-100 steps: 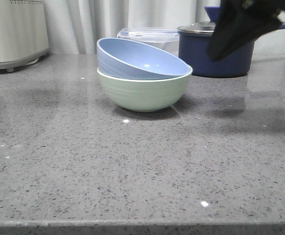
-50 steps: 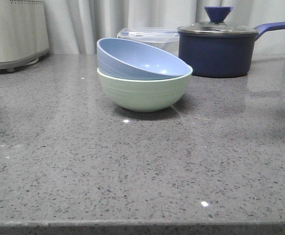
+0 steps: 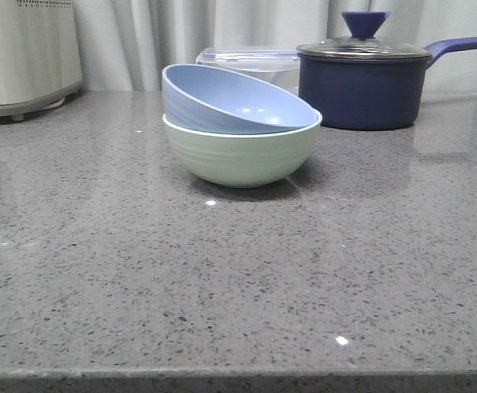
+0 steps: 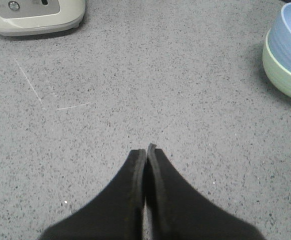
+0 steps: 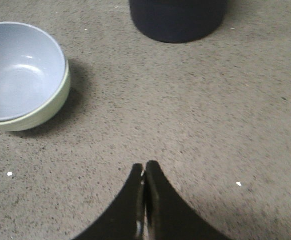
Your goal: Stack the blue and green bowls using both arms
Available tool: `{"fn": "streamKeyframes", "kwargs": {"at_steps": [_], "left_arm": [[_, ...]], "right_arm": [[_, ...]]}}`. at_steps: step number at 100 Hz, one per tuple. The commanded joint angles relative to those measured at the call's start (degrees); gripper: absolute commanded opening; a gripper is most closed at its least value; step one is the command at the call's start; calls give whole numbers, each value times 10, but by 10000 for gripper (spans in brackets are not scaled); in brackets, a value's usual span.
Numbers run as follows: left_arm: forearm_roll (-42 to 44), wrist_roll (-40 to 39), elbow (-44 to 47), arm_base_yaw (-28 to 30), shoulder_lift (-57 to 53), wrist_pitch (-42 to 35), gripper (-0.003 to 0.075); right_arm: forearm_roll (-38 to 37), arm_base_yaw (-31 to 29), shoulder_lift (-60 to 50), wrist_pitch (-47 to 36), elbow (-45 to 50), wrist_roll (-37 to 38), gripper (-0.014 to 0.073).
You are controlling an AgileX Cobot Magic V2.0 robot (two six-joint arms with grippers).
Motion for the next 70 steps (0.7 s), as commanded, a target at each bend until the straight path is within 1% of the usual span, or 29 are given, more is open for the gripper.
{"fn": "streamKeyframes", "kwargs": {"at_steps": [1, 24, 46, 59, 70], "left_arm": [[-2, -7, 5, 4, -24, -50, -20], [-2, -9, 55, 4, -90, -62, -20], [1, -9, 91, 4, -180, -81, -20], [17, -9, 101, 4, -228, -80, -20], [40, -9, 107, 4, -257, -79, -20]], "right_arm": [[-4, -11, -45, -44, 12, -2, -30], [-4, -13, -170, -36, 72, -2, -30], [-4, -13, -286, -24, 111, -2, -30], [-8, -13, -332, -5, 119, -2, -30], [-9, -13, -350, 12, 120, -2, -30]]}}
